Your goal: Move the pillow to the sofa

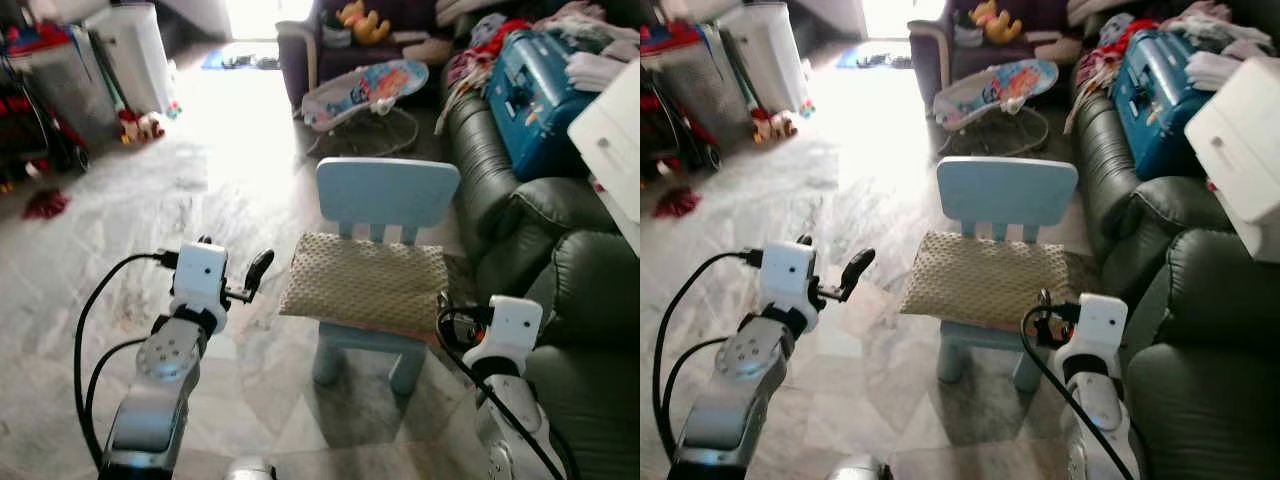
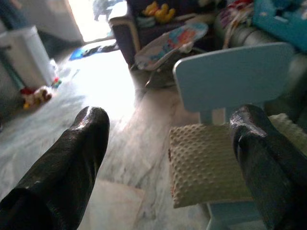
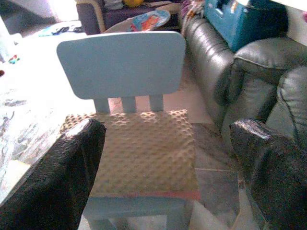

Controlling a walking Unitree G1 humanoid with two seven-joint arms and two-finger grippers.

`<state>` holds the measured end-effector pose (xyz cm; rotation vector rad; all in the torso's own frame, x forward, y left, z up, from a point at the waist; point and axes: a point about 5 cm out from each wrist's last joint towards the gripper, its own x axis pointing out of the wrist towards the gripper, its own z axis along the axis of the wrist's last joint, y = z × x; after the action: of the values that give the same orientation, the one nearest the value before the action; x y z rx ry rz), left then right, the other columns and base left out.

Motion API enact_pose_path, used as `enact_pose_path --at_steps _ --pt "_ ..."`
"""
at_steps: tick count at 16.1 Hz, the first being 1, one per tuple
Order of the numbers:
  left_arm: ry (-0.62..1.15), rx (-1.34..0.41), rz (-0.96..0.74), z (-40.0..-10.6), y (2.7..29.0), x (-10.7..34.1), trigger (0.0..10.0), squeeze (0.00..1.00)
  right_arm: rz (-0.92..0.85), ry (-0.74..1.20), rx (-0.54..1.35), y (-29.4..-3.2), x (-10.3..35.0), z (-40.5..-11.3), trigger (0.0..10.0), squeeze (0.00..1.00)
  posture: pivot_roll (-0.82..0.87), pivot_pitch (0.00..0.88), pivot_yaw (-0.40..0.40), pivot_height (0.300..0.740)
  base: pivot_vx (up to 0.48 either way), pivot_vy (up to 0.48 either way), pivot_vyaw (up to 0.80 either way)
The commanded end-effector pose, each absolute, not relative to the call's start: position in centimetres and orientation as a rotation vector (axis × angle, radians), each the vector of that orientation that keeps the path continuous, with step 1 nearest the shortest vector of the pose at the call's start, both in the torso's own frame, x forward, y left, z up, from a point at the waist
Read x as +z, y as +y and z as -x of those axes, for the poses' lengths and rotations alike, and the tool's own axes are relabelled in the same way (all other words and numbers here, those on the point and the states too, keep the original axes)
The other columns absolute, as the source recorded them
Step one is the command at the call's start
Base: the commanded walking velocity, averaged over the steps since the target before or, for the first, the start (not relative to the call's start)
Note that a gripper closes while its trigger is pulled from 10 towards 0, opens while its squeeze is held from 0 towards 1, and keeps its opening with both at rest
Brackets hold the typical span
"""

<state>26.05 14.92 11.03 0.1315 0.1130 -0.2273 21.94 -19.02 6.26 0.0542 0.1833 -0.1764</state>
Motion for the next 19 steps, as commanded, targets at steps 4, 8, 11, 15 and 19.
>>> enact_pose_path --at_steps 4,8,11,15,19 --pt "0.108 -0.24 -0.13 -26.1 14.6 10.9 10.0 0.0 -0.048 0.17 -0.196 -19.4 6.3 -21.7 10.0 0.0 0.0 0.0 0.062 0.74 0.0 0.0 0.0" --pt "0.135 -0.235 -0.098 -24.8 14.3 10.0 10.0 0.0 -0.017 0.186 -0.158 -19.6 6.4 -21.5 10.0 0.0 0.0 0.0 0.024 0.74 0.0 0.0 0.0" --pt "0.14 -0.235 -0.091 -24.6 14.4 9.9 10.0 0.0 -0.02 0.201 -0.165 -19.8 6.2 -21.4 10.0 0.0 0.0 0.0 0.023 0.74 0.0 0.0 -0.68" --pt "0.15 -0.233 -0.097 -24.3 14.5 9.7 10.0 0.0 -0.016 0.21 -0.147 -19.6 6.2 -21.0 10.0 0.0 0.0 0.0 0.01 0.74 0.0 0.0 -0.14" --pt "0.156 -0.23 -0.113 -24.1 14.5 9.5 10.0 0.0 -0.021 0.214 -0.141 -19.5 6.2 -21.2 10.0 0.0 0.0 0.0 0.006 0.74 0.0 0.0 0.0"
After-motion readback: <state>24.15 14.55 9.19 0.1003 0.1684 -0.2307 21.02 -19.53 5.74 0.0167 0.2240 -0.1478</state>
